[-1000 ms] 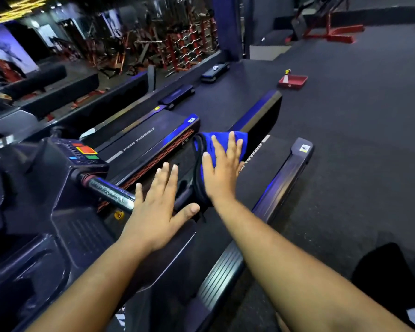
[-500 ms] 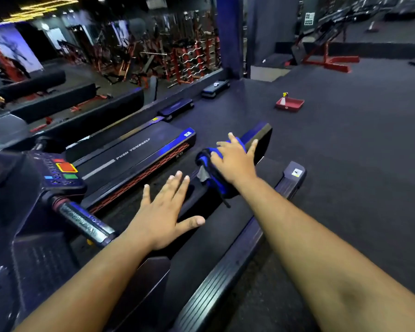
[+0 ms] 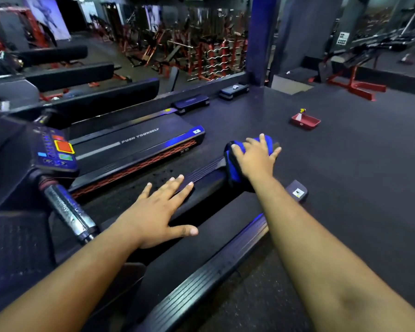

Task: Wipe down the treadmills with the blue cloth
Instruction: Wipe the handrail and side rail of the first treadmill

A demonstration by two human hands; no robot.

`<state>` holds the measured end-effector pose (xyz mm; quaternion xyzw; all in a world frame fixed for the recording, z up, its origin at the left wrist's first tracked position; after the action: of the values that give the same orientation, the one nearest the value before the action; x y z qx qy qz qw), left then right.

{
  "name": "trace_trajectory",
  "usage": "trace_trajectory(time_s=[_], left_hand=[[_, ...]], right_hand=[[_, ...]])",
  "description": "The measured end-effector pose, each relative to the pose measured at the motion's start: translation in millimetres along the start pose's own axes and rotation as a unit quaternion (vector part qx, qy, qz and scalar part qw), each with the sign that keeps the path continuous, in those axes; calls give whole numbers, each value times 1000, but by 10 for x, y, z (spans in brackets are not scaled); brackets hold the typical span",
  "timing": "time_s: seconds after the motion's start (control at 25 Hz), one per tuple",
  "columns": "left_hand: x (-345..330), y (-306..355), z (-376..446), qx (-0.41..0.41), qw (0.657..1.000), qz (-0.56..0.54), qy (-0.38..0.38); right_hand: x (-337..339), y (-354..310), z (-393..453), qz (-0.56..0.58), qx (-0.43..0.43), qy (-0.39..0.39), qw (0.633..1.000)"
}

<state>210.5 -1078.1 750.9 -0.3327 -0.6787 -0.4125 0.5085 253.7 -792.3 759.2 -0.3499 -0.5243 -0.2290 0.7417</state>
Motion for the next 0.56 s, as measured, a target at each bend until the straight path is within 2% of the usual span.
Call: trace_trajectory(time_s=[0.12, 0.2, 0.28, 0.36, 0.44, 0.48, 0.56], left_hand=[[8, -19, 23, 0, 1000, 4, 9], [0, -8, 30, 0, 1000, 12, 9], [-2, -3, 26, 1, 1000, 12, 11], [4, -1, 24, 3, 1000, 10, 12], [5, 8, 8, 7, 1000, 9, 12], [5, 9, 3, 10, 1000, 8, 9], [15, 8, 11, 11, 1000, 8, 7]], right_hand=[[-72, -361, -771, 80, 90, 24, 992], [-97, -303, -946, 37, 135, 34, 990], [-64, -76, -520, -2, 105, 40, 994], [1, 180, -56, 4, 21, 17, 1000], [-1, 240, 62, 36, -51, -14, 998], [-25, 124, -46, 46, -52, -17, 997], [-73, -251, -472, 64, -1, -17, 998]])
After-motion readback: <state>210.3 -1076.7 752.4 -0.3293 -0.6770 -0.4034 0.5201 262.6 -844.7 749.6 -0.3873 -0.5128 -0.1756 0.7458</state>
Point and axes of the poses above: each hand's wrist, its own z-axis towards the middle knuckle, its own x-axis out of the back of the hand, y = z × x, the point moved 7 cm from there along z, towards the middle knuckle, and after that the axes turned 13 degrees about -z, right-handed, at the moved point
